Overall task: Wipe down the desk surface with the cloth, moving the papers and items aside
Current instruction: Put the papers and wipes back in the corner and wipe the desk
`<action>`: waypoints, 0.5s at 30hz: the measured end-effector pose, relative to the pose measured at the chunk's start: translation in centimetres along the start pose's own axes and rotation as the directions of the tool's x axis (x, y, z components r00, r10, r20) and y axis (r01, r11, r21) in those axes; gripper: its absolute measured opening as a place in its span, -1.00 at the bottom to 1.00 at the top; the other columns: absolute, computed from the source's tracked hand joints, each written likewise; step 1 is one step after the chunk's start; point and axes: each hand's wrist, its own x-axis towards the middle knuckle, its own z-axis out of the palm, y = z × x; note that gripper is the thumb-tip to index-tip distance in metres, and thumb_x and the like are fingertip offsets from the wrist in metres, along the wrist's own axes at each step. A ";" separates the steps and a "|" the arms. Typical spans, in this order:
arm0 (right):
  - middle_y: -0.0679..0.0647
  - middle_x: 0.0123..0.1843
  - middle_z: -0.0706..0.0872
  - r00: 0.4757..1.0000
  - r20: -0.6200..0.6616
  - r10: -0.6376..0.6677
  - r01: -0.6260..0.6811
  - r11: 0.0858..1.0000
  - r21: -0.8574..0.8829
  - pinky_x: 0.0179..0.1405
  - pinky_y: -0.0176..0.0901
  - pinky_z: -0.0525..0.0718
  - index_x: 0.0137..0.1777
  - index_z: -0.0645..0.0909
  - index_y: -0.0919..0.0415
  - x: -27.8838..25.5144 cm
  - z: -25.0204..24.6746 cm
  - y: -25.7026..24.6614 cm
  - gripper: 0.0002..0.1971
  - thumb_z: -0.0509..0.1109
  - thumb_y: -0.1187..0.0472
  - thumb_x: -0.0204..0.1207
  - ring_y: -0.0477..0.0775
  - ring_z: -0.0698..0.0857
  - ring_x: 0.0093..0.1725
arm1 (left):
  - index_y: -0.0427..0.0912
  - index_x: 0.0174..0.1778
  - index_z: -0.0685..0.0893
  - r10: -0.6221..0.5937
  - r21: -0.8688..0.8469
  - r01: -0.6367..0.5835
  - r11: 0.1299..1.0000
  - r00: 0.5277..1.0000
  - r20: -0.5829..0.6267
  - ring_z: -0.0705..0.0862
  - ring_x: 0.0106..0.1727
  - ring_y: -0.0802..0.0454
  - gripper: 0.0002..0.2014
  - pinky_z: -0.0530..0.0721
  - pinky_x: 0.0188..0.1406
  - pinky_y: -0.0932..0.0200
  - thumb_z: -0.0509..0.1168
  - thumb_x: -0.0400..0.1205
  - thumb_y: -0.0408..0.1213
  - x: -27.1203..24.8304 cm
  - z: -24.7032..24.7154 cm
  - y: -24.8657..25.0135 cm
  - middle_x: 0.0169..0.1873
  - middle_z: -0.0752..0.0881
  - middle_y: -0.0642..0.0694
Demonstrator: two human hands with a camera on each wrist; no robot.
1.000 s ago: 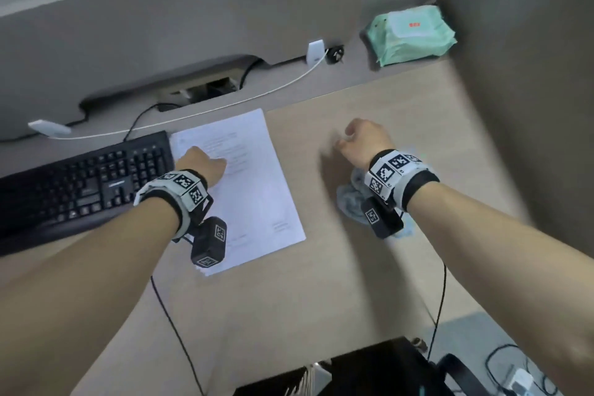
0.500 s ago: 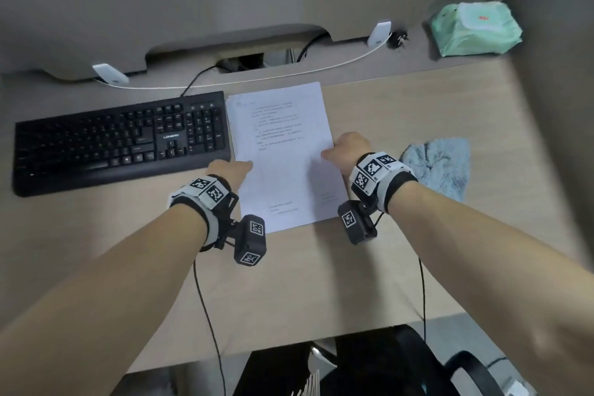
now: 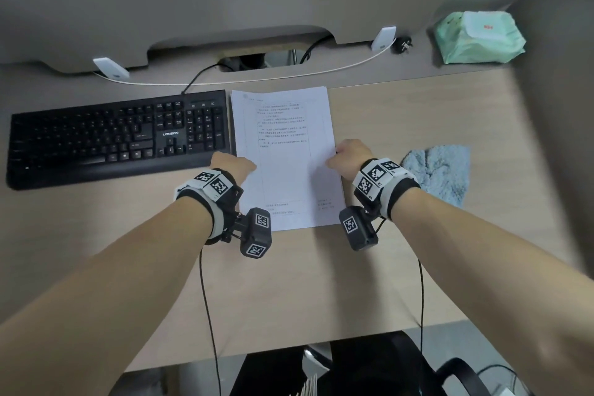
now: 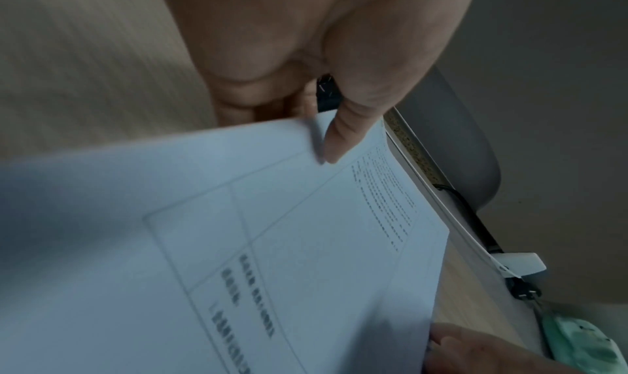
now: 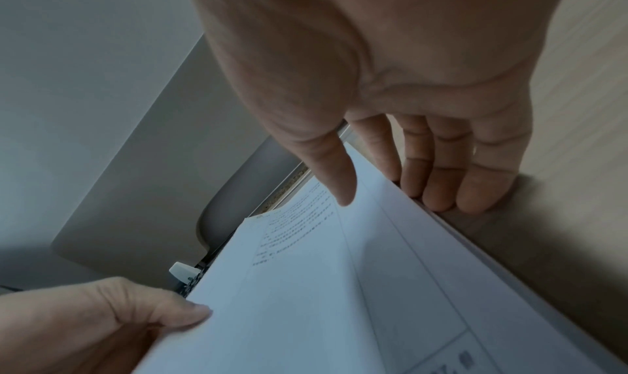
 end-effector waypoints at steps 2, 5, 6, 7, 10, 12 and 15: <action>0.14 -0.27 0.56 1.000 0.006 0.010 -0.010 1.000 0.009 -0.53 -0.24 0.36 -0.14 0.57 0.30 0.1 -0.3 0.1 -0.97 0.36 0.34 0.49 0.18 0.54 -0.27 | -0.46 0.14 0.59 0.019 0.002 -0.019 1.000 1.000 0.012 0.64 -0.10 -0.13 -0.73 0.49 -0.35 0.25 0.30 0.65 -0.30 -0.3 0.0 0.4 -0.04 0.60 -0.25; 0.11 -0.39 0.50 0.999 0.013 0.030 -0.031 0.996 0.083 -0.52 -0.24 0.41 -0.32 0.51 0.31 0.3 -0.7 0.4 -0.87 0.34 0.36 0.45 0.16 0.49 -0.36 | -0.45 0.24 0.56 0.034 -0.027 -0.033 0.999 0.999 0.026 0.56 -0.15 -0.13 -0.67 0.53 -0.34 0.18 0.33 0.58 -0.41 -1.2 -0.2 1.1 -0.06 0.56 -0.24; 0.12 -0.36 0.53 1.000 0.012 0.025 -0.026 0.995 0.098 -0.45 -0.20 0.52 -0.27 0.58 0.37 0.0 -1.1 0.4 -0.91 0.35 0.36 0.44 0.17 0.52 -0.33 | -0.42 0.20 0.57 0.050 -0.035 -0.049 0.998 0.999 0.020 0.53 -0.13 -0.11 -0.71 0.52 -0.33 0.18 0.32 0.57 -0.44 -1.4 -0.4 1.2 -0.09 0.56 -0.21; 0.15 -0.28 0.59 1.000 0.005 0.019 -0.020 0.993 0.118 -0.32 -0.13 0.65 -0.12 0.66 0.42 0.0 -1.4 0.5 -0.89 0.37 0.35 0.45 0.18 0.59 -0.26 | -0.42 0.20 0.57 0.054 -0.057 -0.053 0.997 0.998 0.017 0.53 -0.12 -0.12 -0.71 0.51 -0.30 0.19 0.30 0.56 -0.48 -1.4 -0.5 1.2 -0.11 0.57 -0.20; 0.27 0.06 0.69 1.000 -0.015 0.007 -0.003 0.967 0.256 0.18 0.05 0.73 0.23 0.62 0.45 -0.6 -3.0 0.6 -0.68 0.45 0.32 0.52 0.26 0.70 0.08 | -0.44 0.12 0.62 0.099 -0.206 -0.097 0.974 0.995 -0.005 0.59 -0.10 -0.16 -0.70 0.56 -0.14 0.12 0.26 0.46 -0.60 -2.5 -1.1 1.6 -0.04 0.66 -0.28; 0.18 0.07 0.67 0.999 -0.026 -0.026 0.033 0.948 0.316 -0.02 -0.20 0.72 0.24 0.60 0.35 -1.3 -3.8 0.4 -0.69 0.45 0.32 0.50 0.19 0.71 0.05 | -0.44 0.03 0.63 0.134 -0.297 -0.131 0.946 0.991 -0.010 0.66 -0.05 -0.20 -0.68 0.65 -0.03 0.06 0.26 0.35 -0.60 -3.4 -1.4 1.8 -0.03 0.71 -0.30; 0.09 0.02 0.78 0.992 -0.072 -0.099 0.123 0.837 0.533 -0.05 -0.12 0.72 0.02 0.66 0.23 -2.5 -4.7 -0.7 -0.78 0.41 0.46 0.41 0.16 0.75 0.06 | -0.45 0.05 0.64 0.191 -0.373 -0.193 0.908 0.981 -0.043 0.72 0.02 -0.29 -0.50 0.71 0.07 -0.15 0.24 0.15 -0.48 -4.3 -1.9 2.2 0.01 0.74 -0.38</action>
